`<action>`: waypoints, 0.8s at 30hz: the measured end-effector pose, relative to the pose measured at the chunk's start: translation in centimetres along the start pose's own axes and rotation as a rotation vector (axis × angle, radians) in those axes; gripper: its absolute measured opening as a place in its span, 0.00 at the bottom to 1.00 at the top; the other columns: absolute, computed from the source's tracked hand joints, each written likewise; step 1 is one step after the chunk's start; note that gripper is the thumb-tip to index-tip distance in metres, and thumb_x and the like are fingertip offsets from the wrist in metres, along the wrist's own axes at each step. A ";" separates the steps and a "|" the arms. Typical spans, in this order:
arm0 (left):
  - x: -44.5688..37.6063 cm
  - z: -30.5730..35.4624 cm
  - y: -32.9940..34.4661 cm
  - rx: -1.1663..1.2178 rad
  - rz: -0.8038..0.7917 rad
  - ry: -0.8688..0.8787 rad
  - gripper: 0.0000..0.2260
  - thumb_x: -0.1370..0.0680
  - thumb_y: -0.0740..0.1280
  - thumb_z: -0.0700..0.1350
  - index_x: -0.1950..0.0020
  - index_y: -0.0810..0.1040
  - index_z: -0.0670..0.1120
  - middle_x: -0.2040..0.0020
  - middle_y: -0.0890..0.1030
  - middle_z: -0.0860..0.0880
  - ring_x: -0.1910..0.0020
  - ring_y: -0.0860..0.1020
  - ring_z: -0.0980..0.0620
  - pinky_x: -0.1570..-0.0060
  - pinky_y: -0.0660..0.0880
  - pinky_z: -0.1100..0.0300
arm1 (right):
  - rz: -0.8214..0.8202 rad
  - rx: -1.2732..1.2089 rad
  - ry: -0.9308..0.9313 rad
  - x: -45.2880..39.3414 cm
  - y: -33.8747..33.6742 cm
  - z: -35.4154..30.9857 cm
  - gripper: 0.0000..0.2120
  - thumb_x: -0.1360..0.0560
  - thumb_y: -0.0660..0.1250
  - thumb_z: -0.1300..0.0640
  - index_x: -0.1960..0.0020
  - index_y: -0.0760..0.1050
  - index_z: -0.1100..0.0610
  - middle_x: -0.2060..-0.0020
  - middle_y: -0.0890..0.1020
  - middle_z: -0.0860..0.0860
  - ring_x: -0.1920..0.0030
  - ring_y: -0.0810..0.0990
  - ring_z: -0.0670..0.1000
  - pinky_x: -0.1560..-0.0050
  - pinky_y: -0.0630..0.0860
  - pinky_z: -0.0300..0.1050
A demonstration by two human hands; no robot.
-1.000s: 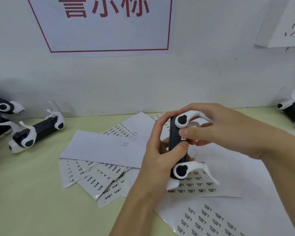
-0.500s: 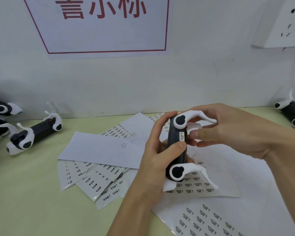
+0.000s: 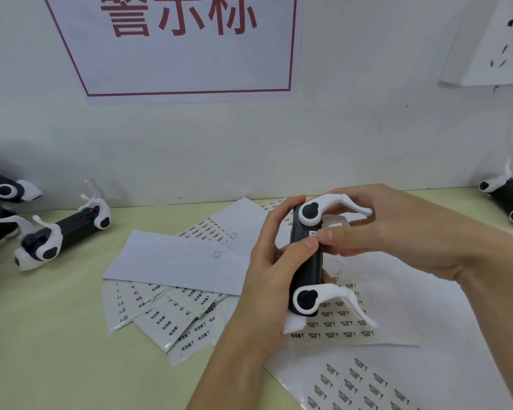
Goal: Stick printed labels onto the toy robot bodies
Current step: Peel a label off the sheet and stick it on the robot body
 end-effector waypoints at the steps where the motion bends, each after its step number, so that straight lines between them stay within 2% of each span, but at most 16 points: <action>1: 0.0 0.0 0.0 0.000 -0.007 0.006 0.25 0.26 0.69 0.47 0.30 0.72 0.58 0.47 0.83 0.42 0.56 0.81 0.43 0.54 0.78 0.44 | -0.002 -0.004 -0.007 0.0 0.0 0.0 0.09 0.25 0.73 0.54 0.45 0.83 0.47 0.48 0.85 0.50 0.49 0.84 0.48 0.39 0.79 0.54; 5: 0.0 -0.1 -0.1 0.024 -0.015 0.005 0.27 0.28 0.68 0.47 0.29 0.72 0.58 0.48 0.82 0.39 0.59 0.80 0.42 0.54 0.77 0.45 | 0.021 -0.017 -0.031 -0.1 0.1 -0.1 0.09 0.27 0.74 0.52 0.46 0.83 0.46 0.47 0.85 0.51 0.45 0.83 0.54 0.38 0.79 0.58; 9: -0.1 -0.1 -0.2 0.059 -0.032 0.004 0.26 0.29 0.68 0.46 0.30 0.73 0.58 0.47 0.83 0.43 0.58 0.80 0.42 0.52 0.77 0.46 | 0.047 -0.023 -0.042 -0.3 0.3 0.0 0.10 0.28 0.73 0.54 0.46 0.82 0.48 0.48 0.85 0.51 0.45 0.83 0.56 0.39 0.79 0.59; 12: -0.1 -0.2 -0.1 0.047 -0.015 0.002 0.27 0.29 0.68 0.47 0.30 0.73 0.58 0.48 0.83 0.43 0.58 0.80 0.43 0.53 0.76 0.44 | 0.036 -0.012 -0.040 -0.3 0.2 0.1 0.09 0.24 0.71 0.58 0.47 0.82 0.48 0.49 0.85 0.50 0.49 0.85 0.53 0.45 0.81 0.52; 15: -0.1 -0.2 0.0 0.057 -0.010 -0.004 0.27 0.30 0.68 0.47 0.30 0.73 0.58 0.49 0.82 0.41 0.59 0.79 0.42 0.53 0.76 0.44 | 0.019 -0.010 -0.031 -0.1 0.0 0.3 0.10 0.24 0.71 0.58 0.45 0.82 0.47 0.51 0.86 0.47 0.53 0.85 0.46 0.49 0.79 0.45; 19: 0.0 0.1 0.4 0.166 -0.010 -0.036 0.24 0.27 0.66 0.44 0.31 0.75 0.55 0.46 0.80 0.40 0.59 0.74 0.42 0.55 0.73 0.47 | -0.001 0.007 -0.037 -0.1 0.1 0.2 0.10 0.26 0.72 0.52 0.45 0.82 0.45 0.49 0.85 0.45 0.49 0.84 0.48 0.46 0.80 0.51; 21: 0.0 0.2 0.6 0.259 0.000 -0.059 0.22 0.26 0.63 0.46 0.32 0.77 0.53 0.46 0.80 0.42 0.61 0.73 0.43 0.58 0.73 0.51 | 0.042 0.009 -0.038 -0.3 0.3 0.2 0.10 0.26 0.74 0.53 0.45 0.81 0.46 0.48 0.85 0.45 0.45 0.83 0.50 0.40 0.79 0.56; 24: 0.2 0.4 0.6 0.279 0.018 -0.085 0.21 0.27 0.63 0.48 0.34 0.79 0.55 0.51 0.81 0.42 0.63 0.74 0.43 0.64 0.75 0.54 | 0.099 0.019 -0.044 -0.6 0.5 0.2 0.10 0.27 0.74 0.57 0.47 0.82 0.48 0.49 0.85 0.43 0.46 0.84 0.48 0.38 0.77 0.54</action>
Point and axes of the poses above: each hand's wrist, its own x-axis away from the middle knuckle, its own y-axis out of the palm, z = x × y, the point moved 3 cm from there along -x, towards the middle knuckle
